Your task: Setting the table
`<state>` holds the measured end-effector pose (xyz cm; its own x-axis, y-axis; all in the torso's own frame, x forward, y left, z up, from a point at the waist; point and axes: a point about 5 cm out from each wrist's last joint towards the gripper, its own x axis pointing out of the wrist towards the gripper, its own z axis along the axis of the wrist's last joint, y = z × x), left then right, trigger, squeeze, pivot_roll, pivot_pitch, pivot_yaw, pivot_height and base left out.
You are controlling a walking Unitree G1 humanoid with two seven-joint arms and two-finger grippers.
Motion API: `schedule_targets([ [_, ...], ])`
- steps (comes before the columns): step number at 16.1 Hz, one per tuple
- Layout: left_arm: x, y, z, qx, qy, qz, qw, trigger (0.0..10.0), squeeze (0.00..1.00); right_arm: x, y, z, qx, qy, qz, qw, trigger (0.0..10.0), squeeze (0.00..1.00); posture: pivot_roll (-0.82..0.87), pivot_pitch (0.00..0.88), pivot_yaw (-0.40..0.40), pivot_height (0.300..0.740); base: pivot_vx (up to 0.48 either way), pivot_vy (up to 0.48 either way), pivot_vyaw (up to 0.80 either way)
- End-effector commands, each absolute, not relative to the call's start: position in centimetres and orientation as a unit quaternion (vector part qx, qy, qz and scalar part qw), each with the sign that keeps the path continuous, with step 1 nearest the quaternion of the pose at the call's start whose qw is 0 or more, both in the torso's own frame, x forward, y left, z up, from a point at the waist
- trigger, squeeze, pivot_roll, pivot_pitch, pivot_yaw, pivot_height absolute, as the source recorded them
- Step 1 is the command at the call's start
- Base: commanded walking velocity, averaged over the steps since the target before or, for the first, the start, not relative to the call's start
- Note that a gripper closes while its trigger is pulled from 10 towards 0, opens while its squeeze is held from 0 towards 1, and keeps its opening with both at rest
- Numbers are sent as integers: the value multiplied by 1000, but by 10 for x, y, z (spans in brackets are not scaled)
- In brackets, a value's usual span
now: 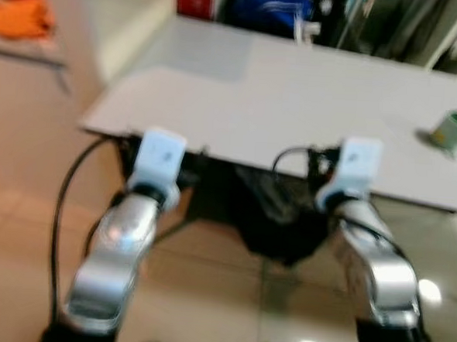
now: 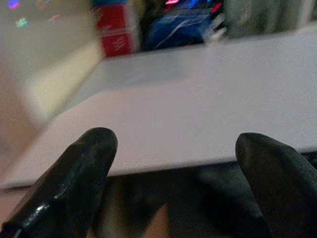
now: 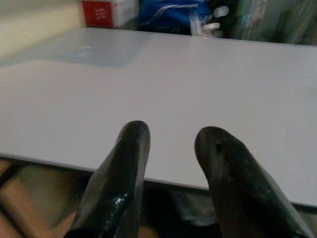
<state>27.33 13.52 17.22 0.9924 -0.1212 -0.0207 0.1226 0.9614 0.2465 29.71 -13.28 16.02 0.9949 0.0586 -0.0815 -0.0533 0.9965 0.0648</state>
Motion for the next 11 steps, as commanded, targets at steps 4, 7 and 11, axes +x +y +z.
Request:
schedule_targets([
  [4, 276, 122, 177, 135, -15, -83, 987, 10000, 0, 307, -142, 153, 50, 47, 22, 997, 10000, 0, -9, 75, -32, 740, 0, 480, 0],
  [7, 277, 120, 181, 130, -17, -101, 986, 10000, 0, 312, -146, 145, 42, 52, 19, 998, 10000, 0, 10, 74, 16, 740, 0, 480, 0],
  [11, 286, 141, 179, 134, -15, -57, 989, 10000, 0, 305, -137, 149, 43, 41, 29, 998, 10000, 0, -31, 52, -17, 740, 0, 480, 0],
])
